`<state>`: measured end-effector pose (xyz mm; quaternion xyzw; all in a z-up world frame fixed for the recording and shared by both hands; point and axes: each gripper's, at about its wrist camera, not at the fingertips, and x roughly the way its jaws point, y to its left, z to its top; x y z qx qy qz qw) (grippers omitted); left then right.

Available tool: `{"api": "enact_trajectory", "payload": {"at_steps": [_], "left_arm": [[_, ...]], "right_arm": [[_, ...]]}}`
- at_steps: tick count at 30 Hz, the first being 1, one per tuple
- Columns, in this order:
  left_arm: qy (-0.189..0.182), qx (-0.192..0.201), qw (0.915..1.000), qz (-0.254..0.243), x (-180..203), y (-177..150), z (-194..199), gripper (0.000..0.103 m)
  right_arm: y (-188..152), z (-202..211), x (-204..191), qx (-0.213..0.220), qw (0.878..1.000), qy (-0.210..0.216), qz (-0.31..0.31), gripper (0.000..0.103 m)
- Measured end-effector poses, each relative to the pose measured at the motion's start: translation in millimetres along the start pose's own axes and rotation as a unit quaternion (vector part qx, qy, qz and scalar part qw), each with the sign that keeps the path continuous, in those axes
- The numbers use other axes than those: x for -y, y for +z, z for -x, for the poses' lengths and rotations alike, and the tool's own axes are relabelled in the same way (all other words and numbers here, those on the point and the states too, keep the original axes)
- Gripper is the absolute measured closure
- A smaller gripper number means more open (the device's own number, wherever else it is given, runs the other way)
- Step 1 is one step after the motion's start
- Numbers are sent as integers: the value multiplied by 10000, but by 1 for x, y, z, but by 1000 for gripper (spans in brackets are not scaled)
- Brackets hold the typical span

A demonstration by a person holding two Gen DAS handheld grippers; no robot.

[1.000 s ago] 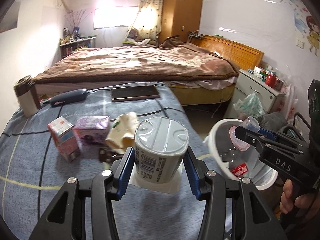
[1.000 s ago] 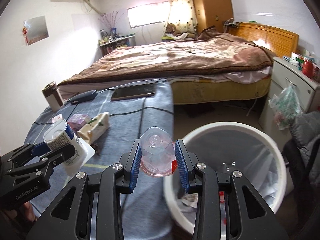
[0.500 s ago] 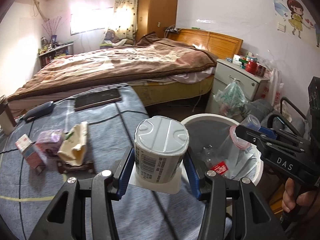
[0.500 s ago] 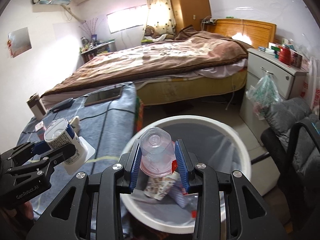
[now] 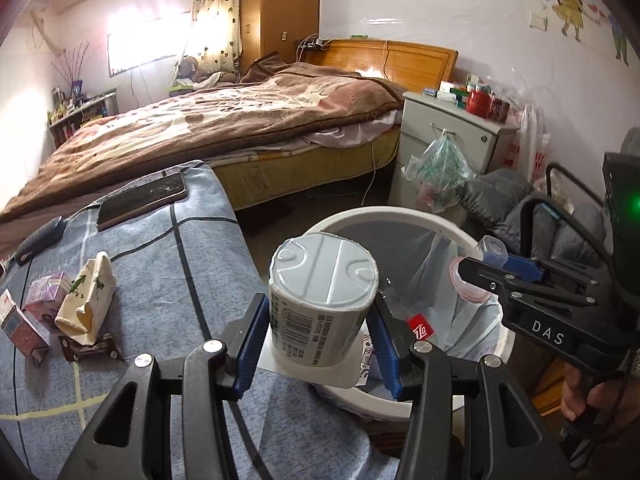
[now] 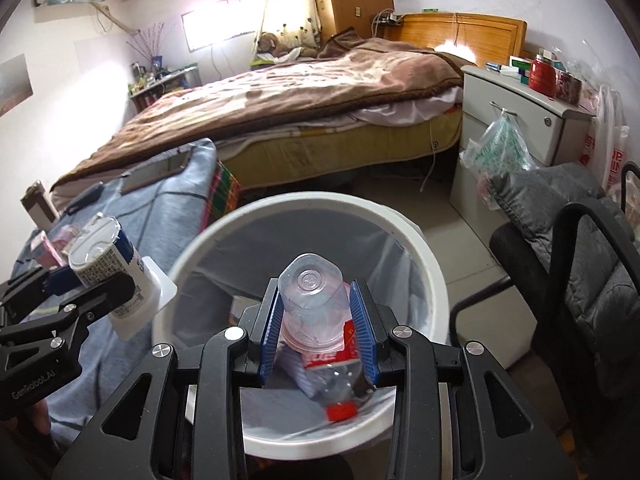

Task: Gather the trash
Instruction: 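Carry the white tin and clear bottle over the white bin and open both grippers, then move both open grippers back to the trash pile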

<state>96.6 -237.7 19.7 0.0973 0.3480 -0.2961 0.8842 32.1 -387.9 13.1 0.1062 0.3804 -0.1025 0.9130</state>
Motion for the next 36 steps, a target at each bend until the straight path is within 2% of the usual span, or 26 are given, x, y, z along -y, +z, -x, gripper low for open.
{"api": "enact_trajectory", "payload": {"at_steps": [2,10,13,15,17,18,29,36], "left_arm": [[-106,-77,9999,24,1,-1,-4,51],[-121,-216,9997,57,2,-2,-14,51],[-143,-260,9996,40,3,-3,-16,43],[-184,-245,9995,42,4,-3,-15,41],[-204,-223,9995,59,3,-3,-14,40],[-176,-228,9996,66,3,-3,-14,40],[-171,-86,9996,217,-10,-4,-2,39],[-38,16,9995,312,-22,-8,11,38]], "right_arm": [[-2,-3,3,-61,10000,-38,-19,66],[-3,-8,6,-225,9996,-165,-5,66],[-3,-9,5,-261,9993,-258,21,66],[-4,-9,7,-279,9993,-256,-34,62],[-4,-9,9,-267,9994,-216,-95,48],[-4,-9,9,-256,9994,-213,-108,47],[-2,1,2,-118,9996,-230,-80,47],[-1,5,-8,-35,9999,-155,-19,47]]}}
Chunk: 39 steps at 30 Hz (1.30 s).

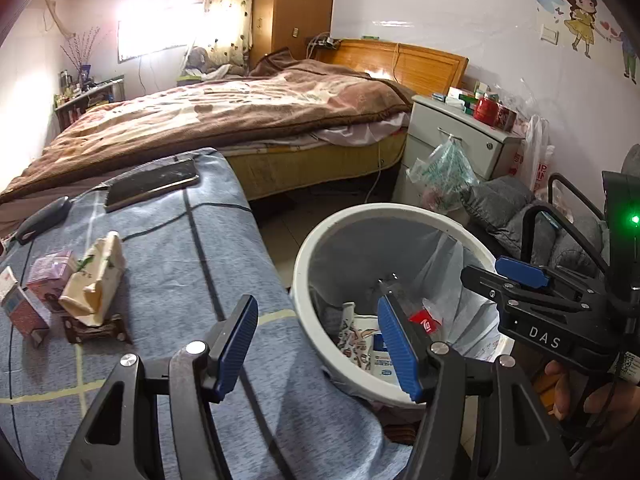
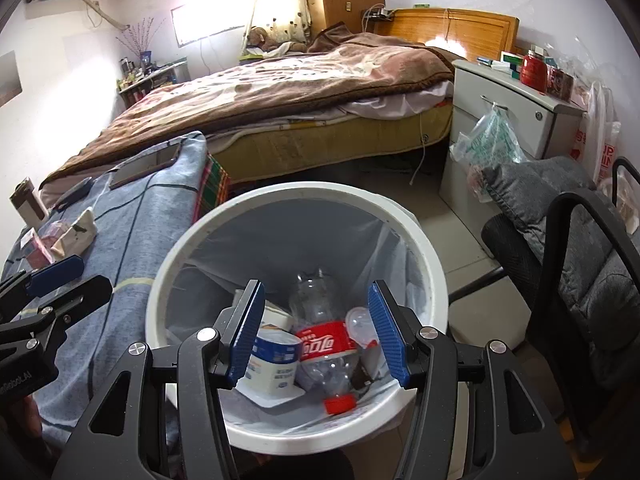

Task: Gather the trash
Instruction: 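Move both open grippers back to the trash pile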

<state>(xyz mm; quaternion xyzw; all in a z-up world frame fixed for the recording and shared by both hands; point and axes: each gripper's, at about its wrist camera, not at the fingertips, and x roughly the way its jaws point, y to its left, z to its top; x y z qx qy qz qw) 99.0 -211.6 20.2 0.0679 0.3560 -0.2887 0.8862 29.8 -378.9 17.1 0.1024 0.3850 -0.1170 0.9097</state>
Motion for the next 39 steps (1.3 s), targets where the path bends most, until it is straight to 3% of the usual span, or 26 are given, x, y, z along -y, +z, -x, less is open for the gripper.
{"api": "enact_trajectory", "payload": {"at_steps": [11,24,39], "left_arm": [[247,203,9991,287,-35,-9,27,38],[1009,266,9897,981,-113,-37,54,38],[1576,222,9745,1585,-203,-58,76,37]], "right_arm": [[1,5,-30,153,9992,291,225,47],[-1,-1,-88,105,9937,805,771,47],[-2,-24,-176,-232,9727,1662,1603,47]]}}
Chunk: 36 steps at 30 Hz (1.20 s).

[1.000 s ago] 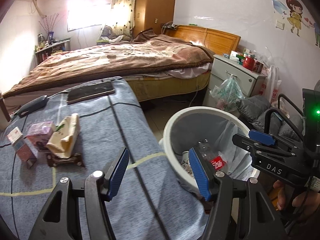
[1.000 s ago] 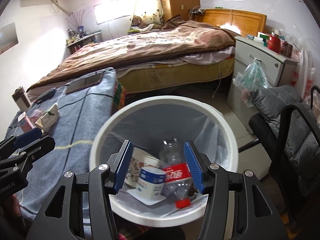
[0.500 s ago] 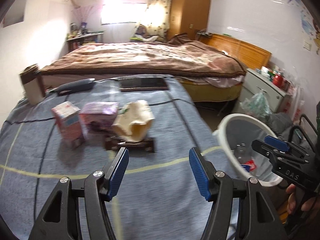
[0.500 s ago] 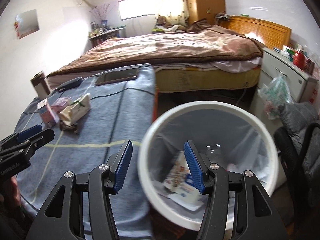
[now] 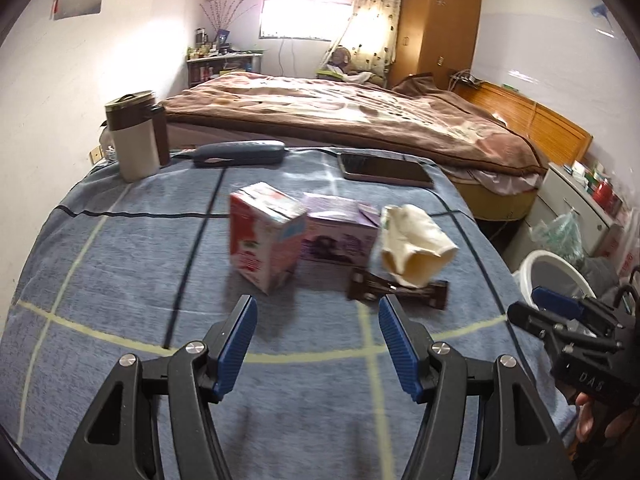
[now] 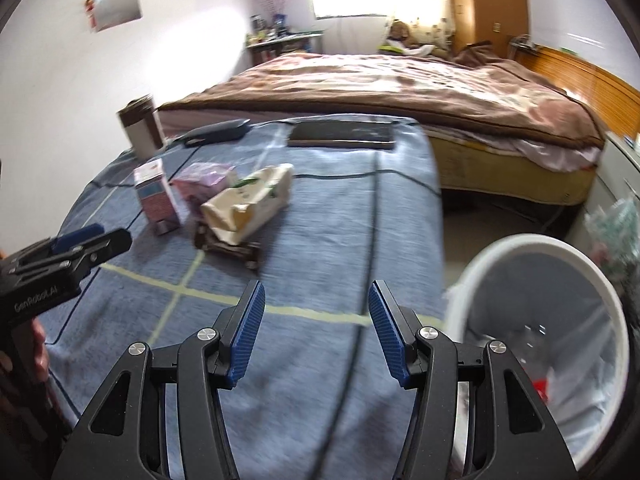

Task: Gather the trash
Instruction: 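Move both open grippers back to the trash pile, then grasp the pink-and-white juice carton with the left gripper while the right grasps a brown wrapper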

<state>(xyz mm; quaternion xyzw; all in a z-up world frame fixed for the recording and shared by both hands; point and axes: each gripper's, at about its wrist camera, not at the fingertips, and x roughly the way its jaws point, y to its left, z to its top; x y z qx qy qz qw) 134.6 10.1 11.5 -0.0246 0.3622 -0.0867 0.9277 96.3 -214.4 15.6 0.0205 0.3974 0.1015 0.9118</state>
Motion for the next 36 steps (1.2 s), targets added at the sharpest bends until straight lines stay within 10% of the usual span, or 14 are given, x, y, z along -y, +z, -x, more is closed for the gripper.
{"api": "enact_trajectory", "payload": {"at_steps": [25,36], "left_arm": [[-29,-226,9996,193,-45,24,-47,37],[-142,-190,9997,61,-46,34,-54,37]], "right_arm": [[14,-58,-59,-1016,9816,1400,814,47],[25,-72,-69,-885,9866,930,1009,50]]}}
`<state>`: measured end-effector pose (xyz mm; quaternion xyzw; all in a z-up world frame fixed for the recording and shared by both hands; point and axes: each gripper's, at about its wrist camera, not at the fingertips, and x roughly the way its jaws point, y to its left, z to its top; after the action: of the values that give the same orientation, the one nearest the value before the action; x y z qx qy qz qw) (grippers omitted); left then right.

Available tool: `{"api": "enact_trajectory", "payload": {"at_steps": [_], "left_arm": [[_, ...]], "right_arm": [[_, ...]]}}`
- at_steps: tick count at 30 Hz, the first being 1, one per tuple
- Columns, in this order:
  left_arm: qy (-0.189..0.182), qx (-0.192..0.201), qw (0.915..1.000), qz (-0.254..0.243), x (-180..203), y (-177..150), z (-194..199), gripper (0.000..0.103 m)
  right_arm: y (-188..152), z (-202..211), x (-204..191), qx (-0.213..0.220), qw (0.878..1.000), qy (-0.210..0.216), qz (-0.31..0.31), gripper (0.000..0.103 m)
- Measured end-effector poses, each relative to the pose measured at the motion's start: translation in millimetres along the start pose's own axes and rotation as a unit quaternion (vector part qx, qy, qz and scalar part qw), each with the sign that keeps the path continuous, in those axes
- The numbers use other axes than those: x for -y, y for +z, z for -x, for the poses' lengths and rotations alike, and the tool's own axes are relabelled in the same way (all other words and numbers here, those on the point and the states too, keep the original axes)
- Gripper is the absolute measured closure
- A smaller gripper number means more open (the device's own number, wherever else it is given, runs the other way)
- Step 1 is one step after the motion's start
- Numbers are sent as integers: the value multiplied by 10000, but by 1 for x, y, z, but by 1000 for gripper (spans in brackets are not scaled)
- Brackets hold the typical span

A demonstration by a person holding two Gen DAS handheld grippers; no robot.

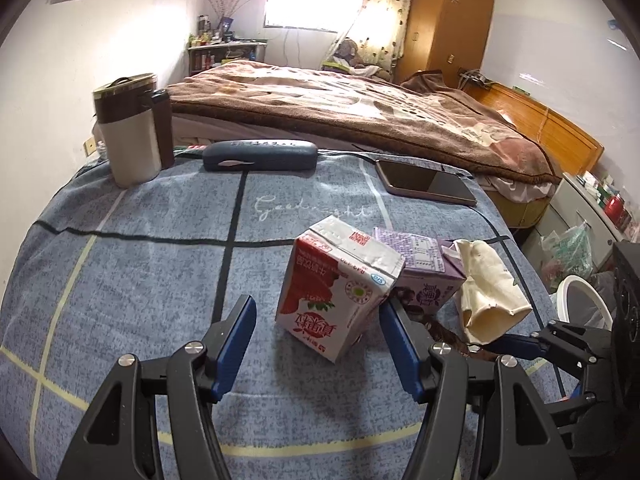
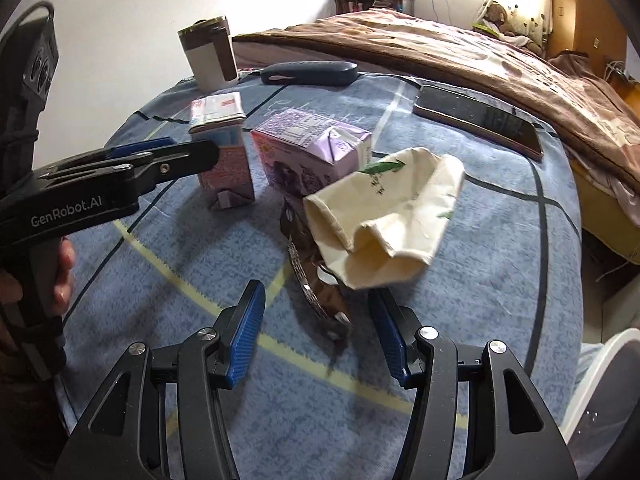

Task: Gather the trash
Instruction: 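Grasp the pink-and-white juice carton with the left gripper while the right grasps a brown wrapper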

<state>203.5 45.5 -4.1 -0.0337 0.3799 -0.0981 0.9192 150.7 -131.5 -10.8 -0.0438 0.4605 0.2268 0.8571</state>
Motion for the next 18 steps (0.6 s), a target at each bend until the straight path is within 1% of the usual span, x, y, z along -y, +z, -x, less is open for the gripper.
{"api": "enact_trajectory", "payload": {"at_steps": [2,6,8,10,14,18], "left_arm": [[-4,-59,10000,-52,1,1,-4,37],[-78,-13,9997,-226,5,5,-8,36],[-48,-22,9993,-373,8,7,-11,34],[-53,-92,9989,-449,9,9,-17,33],[-71,-232,9989,-414,7,11,-29,33],[-159,-154,9990,-384,7,10,-30,34]], "right_arm": [[3,-3,-2,15,10000,64,-24,60],[2,-5,-2,27,9999,105,-82,66],[2,-5,0,42,9999,109,-127,74],[1,-4,1,63,9998,103,-180,78],[-1,-3,2,93,9996,119,-232,79],[-2,-3,2,133,9995,115,-250,79]]}}
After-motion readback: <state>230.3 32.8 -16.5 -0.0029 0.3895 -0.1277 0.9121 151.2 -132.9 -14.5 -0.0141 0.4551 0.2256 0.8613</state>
